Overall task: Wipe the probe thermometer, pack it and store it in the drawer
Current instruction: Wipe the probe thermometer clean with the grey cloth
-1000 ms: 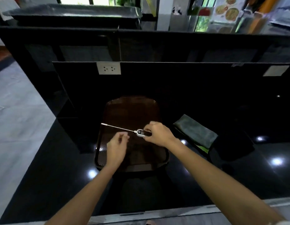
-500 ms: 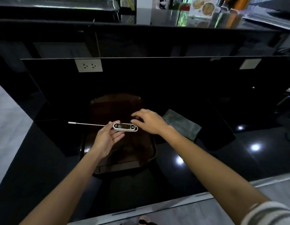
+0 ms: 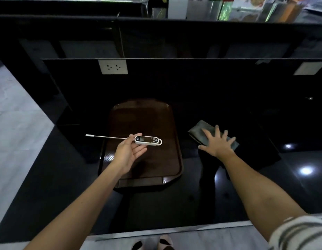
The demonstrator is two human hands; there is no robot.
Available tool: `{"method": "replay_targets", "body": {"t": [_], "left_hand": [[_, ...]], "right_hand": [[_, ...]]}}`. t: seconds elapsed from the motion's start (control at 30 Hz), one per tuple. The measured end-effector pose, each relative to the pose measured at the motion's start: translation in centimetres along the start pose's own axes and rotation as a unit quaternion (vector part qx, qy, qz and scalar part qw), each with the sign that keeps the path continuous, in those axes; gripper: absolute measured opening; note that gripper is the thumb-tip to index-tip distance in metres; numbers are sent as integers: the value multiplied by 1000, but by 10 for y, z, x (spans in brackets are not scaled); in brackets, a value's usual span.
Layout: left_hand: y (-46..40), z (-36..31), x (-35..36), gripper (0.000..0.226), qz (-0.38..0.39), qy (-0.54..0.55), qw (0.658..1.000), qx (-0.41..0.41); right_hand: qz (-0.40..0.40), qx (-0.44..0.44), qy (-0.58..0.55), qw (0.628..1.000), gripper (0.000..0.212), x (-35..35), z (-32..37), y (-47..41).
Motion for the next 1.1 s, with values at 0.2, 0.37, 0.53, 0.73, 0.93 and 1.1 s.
{"method": "replay_targets", "body": {"t": [0.2,0.37,0.53,0.73,0.93,1.1], "left_hand": [[-3,-7,-3,36,-13,6,1000,12],[-7,-12,-10,36,-29,33,999,13],[-10,-12,-13,41,-42,61,997,16],[-15,-9,-11,43,-49,68,996,15],[-19,-9,-3,39,-50,100,993,23],[-21,-13,-8,38,-42,97,994,40]], "right_hand": [[-22,11,75,997,82,-8,-3,-2],[12,16,8,1000,76,-14,12,-3],[-35,-48,-126,990,76,-61,54,15],[-133,-157,-163,965,82,-120,149,72],[-122,-191,-43,973,79,-93,203,107],[-121,-202,-73,969,79,-81,206,114]]}}
Point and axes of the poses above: each hand's wrist, its own y-axis away from the middle knuckle, its own x-axis out of the palm, z = x × y, the point moved 10 cm from there along -y, towards the middle knuckle, and after that the axes turned 4 degrees about x, right-handed, at the moved point
